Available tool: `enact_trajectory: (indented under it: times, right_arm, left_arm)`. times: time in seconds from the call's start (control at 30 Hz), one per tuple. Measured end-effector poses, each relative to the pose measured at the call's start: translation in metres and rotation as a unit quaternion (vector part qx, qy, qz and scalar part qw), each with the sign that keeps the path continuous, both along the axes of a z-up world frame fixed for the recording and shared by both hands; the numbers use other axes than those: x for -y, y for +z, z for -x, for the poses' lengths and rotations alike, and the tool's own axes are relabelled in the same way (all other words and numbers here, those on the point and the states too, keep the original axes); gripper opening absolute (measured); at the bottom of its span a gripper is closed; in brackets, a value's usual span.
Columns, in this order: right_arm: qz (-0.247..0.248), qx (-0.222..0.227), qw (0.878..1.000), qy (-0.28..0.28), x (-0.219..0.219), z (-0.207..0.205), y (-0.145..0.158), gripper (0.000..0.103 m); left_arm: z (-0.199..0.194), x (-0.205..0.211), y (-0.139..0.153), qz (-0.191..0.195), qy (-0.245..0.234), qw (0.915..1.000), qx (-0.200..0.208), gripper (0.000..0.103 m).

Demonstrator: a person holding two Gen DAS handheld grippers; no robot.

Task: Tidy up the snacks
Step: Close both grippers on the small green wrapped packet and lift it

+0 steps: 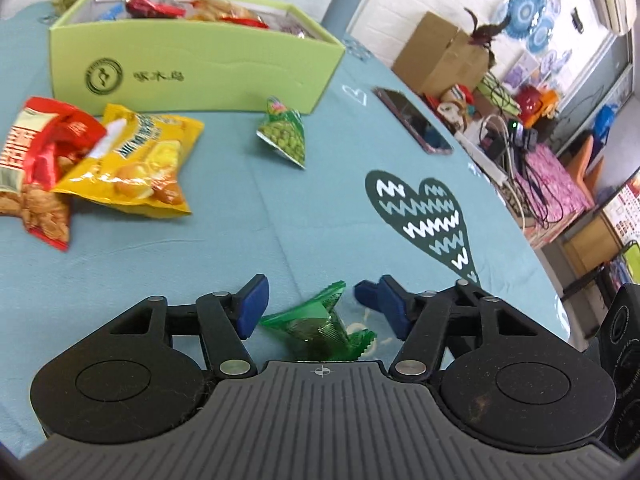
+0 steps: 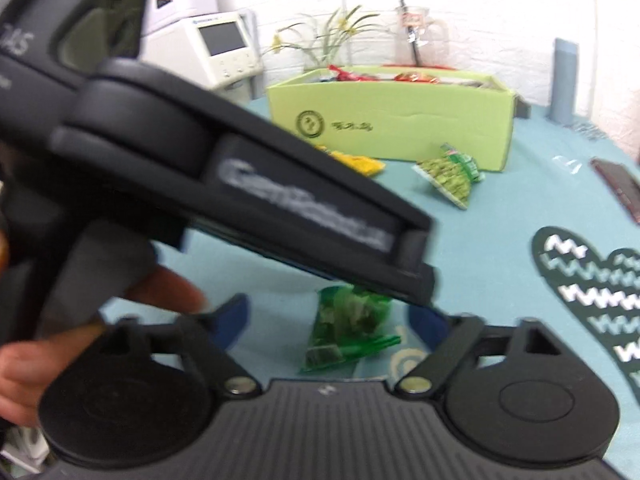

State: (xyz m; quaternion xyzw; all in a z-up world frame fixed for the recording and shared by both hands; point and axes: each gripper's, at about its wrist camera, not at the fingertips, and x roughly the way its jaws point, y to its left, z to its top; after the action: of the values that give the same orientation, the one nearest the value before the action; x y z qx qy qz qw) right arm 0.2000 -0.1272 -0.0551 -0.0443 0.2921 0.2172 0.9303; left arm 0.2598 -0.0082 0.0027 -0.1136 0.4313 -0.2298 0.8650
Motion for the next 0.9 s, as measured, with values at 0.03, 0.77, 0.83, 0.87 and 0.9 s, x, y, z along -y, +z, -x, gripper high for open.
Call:
enact_trajectory:
  times: [0.03, 0.77, 0.83, 0.87, 0.9]
  right_arm:
    - [0.0, -0.003, 1.0, -0.005, 0.0, -0.001, 0.0, 0.094]
    - [0.013, 0.006, 1.0, -0.013, -0.003, 0.005, -0.003, 0.101]
    - [0.023, 0.005, 1.0, -0.014, -0.003, 0.006, -0.004, 0.092]
    - [0.029, 0.001, 0.999, -0.017, -0.001, 0.006, -0.005, 0.052]
    - [0.026, 0.004, 0.999, -0.021, 0.001, 0.007, -0.005, 0.052]
  left_arm:
    - [0.0, -0.002, 0.0, 0.003, -0.001, 1.0, 0.002, 0.054]
    - [-0.003, -0.028, -0.013, 0.065, -0.032, 0.997, -0.027, 0.052]
    - [-0.004, -0.02, -0.021, 0.06, -0.039, 0.9966, -0.041, 0.041]
    - [-0.002, -0.018, -0.022, 0.06, -0.04, 0.9968, -0.035, 0.035]
    - [-0.001, -0.017, -0.023, 0.057, -0.042, 0.9968, -0.035, 0.021]
